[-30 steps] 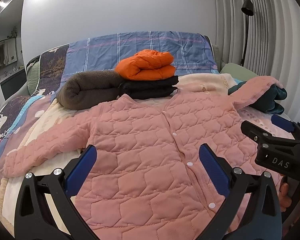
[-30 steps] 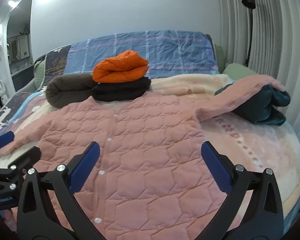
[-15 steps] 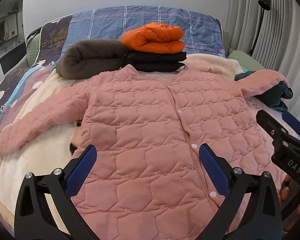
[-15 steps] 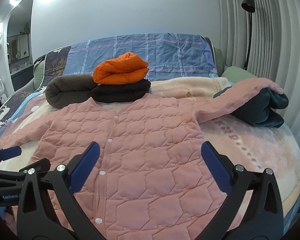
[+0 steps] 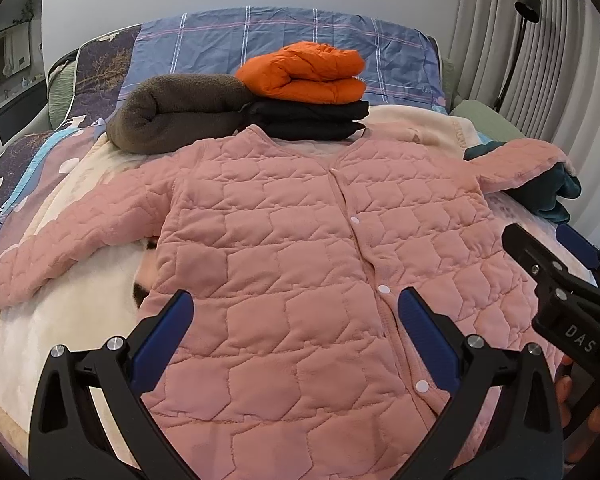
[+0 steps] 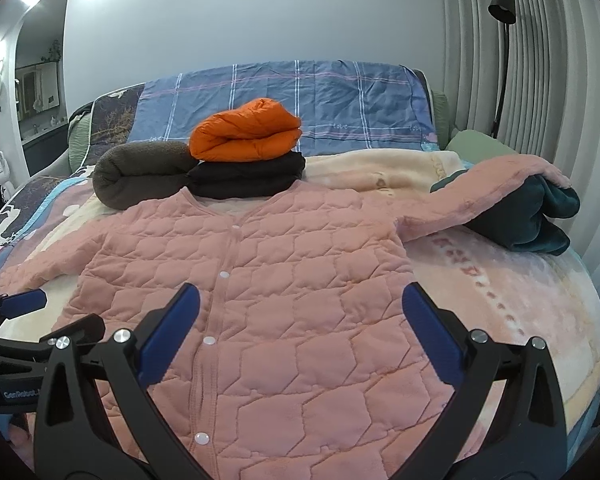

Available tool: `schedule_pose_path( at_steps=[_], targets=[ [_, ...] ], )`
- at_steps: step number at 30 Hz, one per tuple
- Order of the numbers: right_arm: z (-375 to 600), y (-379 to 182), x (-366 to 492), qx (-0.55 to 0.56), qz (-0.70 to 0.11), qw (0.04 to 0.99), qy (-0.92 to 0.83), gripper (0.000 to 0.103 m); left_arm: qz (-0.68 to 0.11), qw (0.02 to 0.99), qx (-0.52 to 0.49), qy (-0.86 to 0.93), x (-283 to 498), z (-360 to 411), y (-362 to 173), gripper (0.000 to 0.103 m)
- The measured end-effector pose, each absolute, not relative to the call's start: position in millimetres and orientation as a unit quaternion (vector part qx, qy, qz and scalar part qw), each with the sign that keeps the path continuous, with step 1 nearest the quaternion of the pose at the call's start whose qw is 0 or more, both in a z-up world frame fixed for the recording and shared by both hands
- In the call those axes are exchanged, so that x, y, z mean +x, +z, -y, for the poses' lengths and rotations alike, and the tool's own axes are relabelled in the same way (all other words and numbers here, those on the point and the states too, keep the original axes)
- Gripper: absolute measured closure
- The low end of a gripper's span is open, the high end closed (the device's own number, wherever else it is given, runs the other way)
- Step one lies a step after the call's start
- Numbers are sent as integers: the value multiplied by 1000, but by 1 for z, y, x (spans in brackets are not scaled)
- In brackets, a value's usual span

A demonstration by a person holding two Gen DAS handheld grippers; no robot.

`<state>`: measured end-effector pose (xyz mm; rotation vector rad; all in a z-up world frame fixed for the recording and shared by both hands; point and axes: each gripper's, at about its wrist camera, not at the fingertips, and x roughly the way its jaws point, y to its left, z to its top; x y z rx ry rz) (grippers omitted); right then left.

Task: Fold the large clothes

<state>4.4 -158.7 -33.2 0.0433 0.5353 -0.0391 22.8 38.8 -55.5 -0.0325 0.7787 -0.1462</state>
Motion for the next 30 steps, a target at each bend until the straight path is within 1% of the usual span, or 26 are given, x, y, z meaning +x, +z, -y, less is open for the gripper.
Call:
schedule_pose_path(
  at_steps=[16,30],
  targets=[
    [163,-37,7,24,-269,962,-39,2,-357,932,14,-58,17,-33,-51,1],
    [163,-42,11,24,-281,958,-50,2,-364,928,-5,-85,18,-37,-57,1]
  ],
)
